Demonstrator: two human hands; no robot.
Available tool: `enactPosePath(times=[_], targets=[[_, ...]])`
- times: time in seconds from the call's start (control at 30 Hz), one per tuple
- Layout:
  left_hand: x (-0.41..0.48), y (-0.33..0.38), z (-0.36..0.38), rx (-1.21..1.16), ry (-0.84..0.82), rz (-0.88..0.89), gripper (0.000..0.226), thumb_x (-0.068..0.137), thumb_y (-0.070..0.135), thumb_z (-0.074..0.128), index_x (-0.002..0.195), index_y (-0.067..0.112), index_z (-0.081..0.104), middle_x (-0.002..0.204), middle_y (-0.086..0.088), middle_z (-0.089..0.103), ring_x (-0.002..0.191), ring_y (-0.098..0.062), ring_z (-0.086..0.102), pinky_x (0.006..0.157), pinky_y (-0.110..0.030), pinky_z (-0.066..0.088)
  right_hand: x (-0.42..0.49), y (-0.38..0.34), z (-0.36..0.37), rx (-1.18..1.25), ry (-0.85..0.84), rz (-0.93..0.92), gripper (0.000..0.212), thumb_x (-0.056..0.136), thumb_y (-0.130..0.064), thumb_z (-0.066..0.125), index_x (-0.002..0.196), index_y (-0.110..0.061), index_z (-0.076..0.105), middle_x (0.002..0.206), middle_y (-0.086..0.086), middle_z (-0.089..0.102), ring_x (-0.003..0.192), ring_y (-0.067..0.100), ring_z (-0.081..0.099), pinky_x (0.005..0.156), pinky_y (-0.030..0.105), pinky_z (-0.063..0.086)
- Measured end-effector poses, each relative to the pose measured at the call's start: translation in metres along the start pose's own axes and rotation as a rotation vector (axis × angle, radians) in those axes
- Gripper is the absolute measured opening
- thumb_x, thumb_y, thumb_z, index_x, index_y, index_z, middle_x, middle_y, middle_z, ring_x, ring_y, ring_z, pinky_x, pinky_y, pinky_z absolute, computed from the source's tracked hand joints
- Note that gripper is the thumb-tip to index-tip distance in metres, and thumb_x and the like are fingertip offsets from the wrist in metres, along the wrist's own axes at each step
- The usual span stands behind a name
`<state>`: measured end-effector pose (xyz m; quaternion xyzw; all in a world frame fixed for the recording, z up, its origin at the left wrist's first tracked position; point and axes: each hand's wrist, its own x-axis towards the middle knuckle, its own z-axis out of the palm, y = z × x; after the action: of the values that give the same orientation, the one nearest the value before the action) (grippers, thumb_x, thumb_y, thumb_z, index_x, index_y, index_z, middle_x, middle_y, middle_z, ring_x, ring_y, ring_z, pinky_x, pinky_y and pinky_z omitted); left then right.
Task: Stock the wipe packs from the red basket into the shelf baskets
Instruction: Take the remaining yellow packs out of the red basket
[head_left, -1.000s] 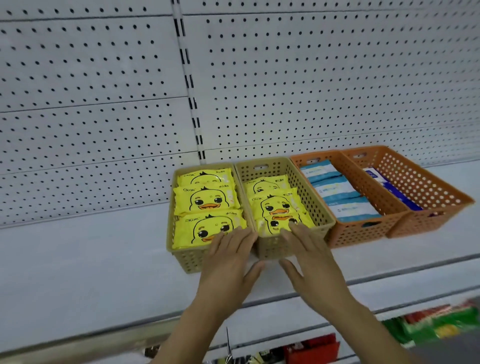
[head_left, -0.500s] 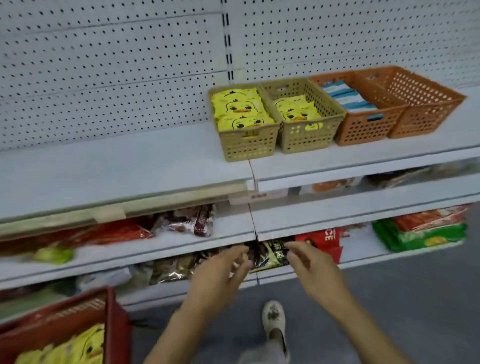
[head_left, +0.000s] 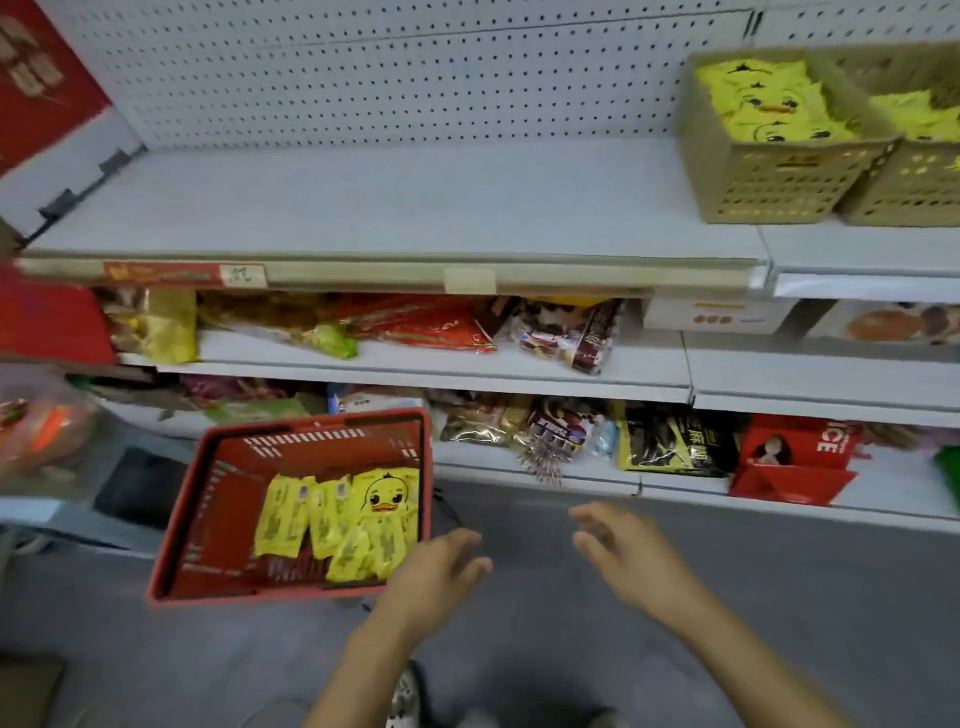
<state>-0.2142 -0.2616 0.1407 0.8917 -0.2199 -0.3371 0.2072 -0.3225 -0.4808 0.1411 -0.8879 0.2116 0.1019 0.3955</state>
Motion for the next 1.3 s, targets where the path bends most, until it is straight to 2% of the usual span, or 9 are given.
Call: enactPosePath(times=[0.13,0.23,0.33,0.67,0.77,0.87,0.97,1.1,1.3], targets=[[-0.013,-0.081,-0.040,-0.209,0.005,-0.087,0.037,0.097,0.033,0.055,0.131,0.018,0.056,0.106,0.007,0.066,0.087,-0.001,0.064,0.070,-0.012,0.049,0.034,-0.069,0.064,0.041,-0.067,-0.029,0.027,0.093,-0.028,0.054,0.120,-0.028,0.060,0.112,-0.015,0.063,0.106,0.003,0.059,0.094,0.028,0.047],[-0.009,-0.153,-0.069,-0.261,0.017,-0.155,0.037,0.097,0.036,0.055,0.129,0.020,0.057,0.115,0.006,0.067,0.097,-0.003,0.063,0.076,-0.015,0.048,0.066,-0.119,0.128,0.138,-0.135,-0.034,0.024,0.093,-0.024,0.055,0.116,-0.025,0.063,0.111,-0.015,0.065,0.105,0.002,0.060,0.094,0.030,0.048],[0.009,-0.218,-0.091,-0.346,0.016,-0.217,0.035,0.098,0.033,0.054,0.128,0.018,0.059,0.118,0.011,0.061,0.102,-0.002,0.057,0.073,-0.005,0.042,0.105,-0.150,0.194,0.211,-0.203,0.031,0.023,0.093,-0.022,0.057,0.114,-0.024,0.064,0.113,-0.009,0.066,0.106,0.007,0.061,0.095,0.030,0.049],[0.141,-0.349,-0.074,-0.575,0.049,-0.584,0.047,0.097,0.029,0.056,0.136,0.003,0.052,0.139,-0.013,0.054,0.126,-0.030,0.051,0.094,-0.031,0.041,0.243,-0.141,0.304,-0.151,-0.229,0.228,0.044,0.094,-0.010,0.049,0.137,-0.016,0.045,0.142,0.010,0.042,0.131,0.024,0.041,0.106,0.034,0.038],[0.175,-0.367,-0.049,-0.564,0.061,-0.667,0.039,0.095,0.027,0.058,0.122,0.000,0.061,0.118,-0.014,0.065,0.105,-0.032,0.061,0.076,-0.031,0.045,0.275,-0.133,0.320,-0.306,-0.189,0.180,0.061,0.088,0.002,0.049,0.145,-0.011,0.031,0.151,0.009,0.030,0.140,0.025,0.025,0.114,0.036,0.028],[0.202,-0.379,-0.025,-0.713,0.106,-0.701,0.027,0.090,0.018,0.063,0.107,-0.003,0.065,0.106,-0.021,0.070,0.092,-0.034,0.066,0.070,-0.039,0.049,0.297,-0.126,0.332,-0.459,-0.184,0.100,0.066,0.090,-0.016,0.056,0.147,-0.014,0.023,0.152,0.006,0.028,0.140,0.024,0.024,0.114,0.036,0.023],[0.219,-0.387,-0.011,-0.863,0.212,-0.794,0.054,0.071,0.034,0.074,0.112,0.001,0.061,0.109,-0.021,0.069,0.097,-0.035,0.067,0.087,-0.041,0.055,0.308,-0.122,0.339,-0.655,-0.213,0.083,0.078,0.082,-0.043,0.065,0.145,-0.018,0.026,0.147,0.004,0.035,0.135,0.025,0.030,0.109,0.042,0.026],[0.231,-0.387,-0.006,-0.885,0.280,-0.870,0.067,0.070,0.044,0.082,0.116,-0.002,0.063,0.113,-0.019,0.068,0.105,-0.037,0.064,0.091,-0.044,0.052,0.317,-0.127,0.340,-0.798,-0.201,0.068,0.086,0.068,-0.055,0.072,0.136,-0.018,0.037,0.139,0.005,0.045,0.128,0.026,0.036,0.102,0.039,0.027],[0.231,-0.373,-0.015,-0.735,0.207,-0.730,0.041,0.078,0.031,0.079,0.109,0.006,0.068,0.105,-0.009,0.071,0.084,-0.024,0.064,0.078,-0.032,0.051,0.307,-0.132,0.334,-0.600,-0.191,0.083,0.049,0.069,-0.051,0.074,0.103,-0.017,0.064,0.114,0.005,0.064,0.111,0.025,0.056,0.090,0.033,0.039]])
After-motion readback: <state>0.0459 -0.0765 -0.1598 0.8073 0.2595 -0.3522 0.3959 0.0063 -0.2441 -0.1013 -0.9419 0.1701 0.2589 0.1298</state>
